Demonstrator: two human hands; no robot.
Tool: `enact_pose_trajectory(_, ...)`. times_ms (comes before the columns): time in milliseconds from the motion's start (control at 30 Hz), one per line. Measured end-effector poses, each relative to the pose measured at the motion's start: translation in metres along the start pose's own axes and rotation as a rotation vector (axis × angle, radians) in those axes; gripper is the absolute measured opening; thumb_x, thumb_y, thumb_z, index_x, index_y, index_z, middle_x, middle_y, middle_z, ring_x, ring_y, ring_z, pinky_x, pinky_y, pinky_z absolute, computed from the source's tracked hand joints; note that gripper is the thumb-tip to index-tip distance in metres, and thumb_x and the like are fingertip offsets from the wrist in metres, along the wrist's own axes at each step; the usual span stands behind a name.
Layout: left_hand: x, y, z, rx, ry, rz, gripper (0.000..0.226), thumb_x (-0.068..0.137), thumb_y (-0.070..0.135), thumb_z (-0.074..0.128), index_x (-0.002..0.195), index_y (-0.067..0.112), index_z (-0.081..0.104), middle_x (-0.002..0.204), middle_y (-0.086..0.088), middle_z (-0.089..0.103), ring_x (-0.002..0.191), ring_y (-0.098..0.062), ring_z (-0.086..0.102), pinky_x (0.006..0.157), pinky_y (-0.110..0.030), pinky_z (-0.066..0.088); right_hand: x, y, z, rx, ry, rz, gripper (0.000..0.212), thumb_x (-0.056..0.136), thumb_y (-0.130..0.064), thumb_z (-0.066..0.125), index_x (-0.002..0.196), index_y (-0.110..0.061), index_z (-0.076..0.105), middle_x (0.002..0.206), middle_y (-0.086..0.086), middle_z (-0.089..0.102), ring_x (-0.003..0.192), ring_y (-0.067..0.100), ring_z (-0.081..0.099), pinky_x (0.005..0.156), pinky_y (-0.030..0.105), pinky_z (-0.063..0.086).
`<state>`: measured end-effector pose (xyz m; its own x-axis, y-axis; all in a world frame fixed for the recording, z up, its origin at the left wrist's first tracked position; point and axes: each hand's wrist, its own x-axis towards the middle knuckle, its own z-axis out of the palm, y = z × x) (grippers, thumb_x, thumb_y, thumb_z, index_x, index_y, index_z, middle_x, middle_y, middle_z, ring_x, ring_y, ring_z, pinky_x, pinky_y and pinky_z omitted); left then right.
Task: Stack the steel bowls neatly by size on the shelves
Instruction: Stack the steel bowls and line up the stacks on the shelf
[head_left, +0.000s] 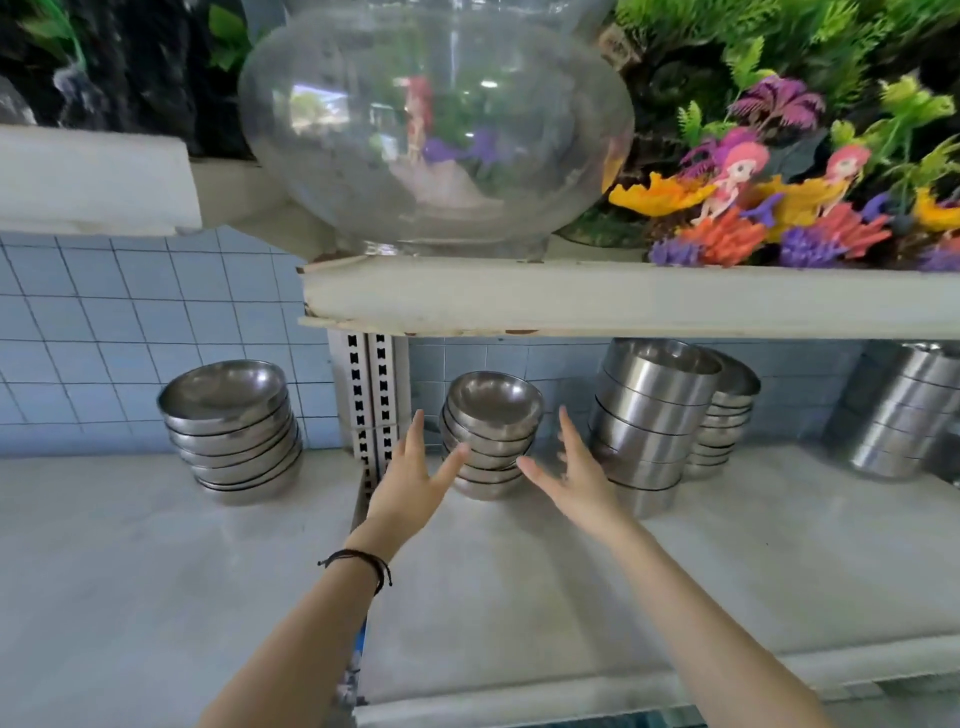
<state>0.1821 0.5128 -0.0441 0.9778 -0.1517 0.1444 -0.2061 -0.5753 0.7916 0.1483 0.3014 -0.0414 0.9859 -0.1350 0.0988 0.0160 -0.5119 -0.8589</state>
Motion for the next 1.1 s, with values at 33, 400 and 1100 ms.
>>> enact_pose_trajectory(33, 0.004, -0.001, 0.003, -0.097, 0.001, 0.014, 0.096, 0.081, 0.071, 0.044, 0.155, 0.028, 0.001, 0.162, 0.000, 0.011, 0.147, -0.018, 0.020, 0.110, -0.034, 0.026, 0.002, 0.000, 0.002, 0.078, 0.002, 0.004, 0.113, 0.068, -0.067, 0.065, 0.156, -0.036, -0.001, 0.164, -0.003, 0.015, 0.149, 0.018, 0.022, 0.120, 0.043, 0.026)
enact_pose_trajectory(400, 0.033, -0.004, 0.034, -0.530, -0.039, 0.017, 0.101, 0.073, 0.071, 0.053, 0.153, 0.034, 0.004, 0.146, 0.024, 0.023, 0.142, -0.001, 0.020, 0.113, -0.024, 0.020, 0.037, 0.022, 0.020, 0.285, -0.152, -0.021, 0.108, 0.069, -0.068, 0.074, 0.151, -0.051, 0.004, 0.158, -0.015, 0.028, 0.142, 0.001, 0.034, 0.119, 0.032, 0.029)
enact_pose_trajectory(1100, -0.005, 0.015, 0.020, -0.549, 0.123, 0.059, 0.077, 0.088, 0.056, 0.052, 0.152, 0.031, 0.016, 0.133, 0.036, 0.037, 0.121, 0.021, 0.036, 0.103, -0.010, 0.029, 0.016, 0.006, 0.021, 0.277, -0.130, -0.148, 0.075, 0.087, -0.035, 0.071, 0.132, -0.063, 0.017, 0.129, -0.027, 0.050, 0.118, -0.006, 0.053, 0.081, 0.005, 0.045)
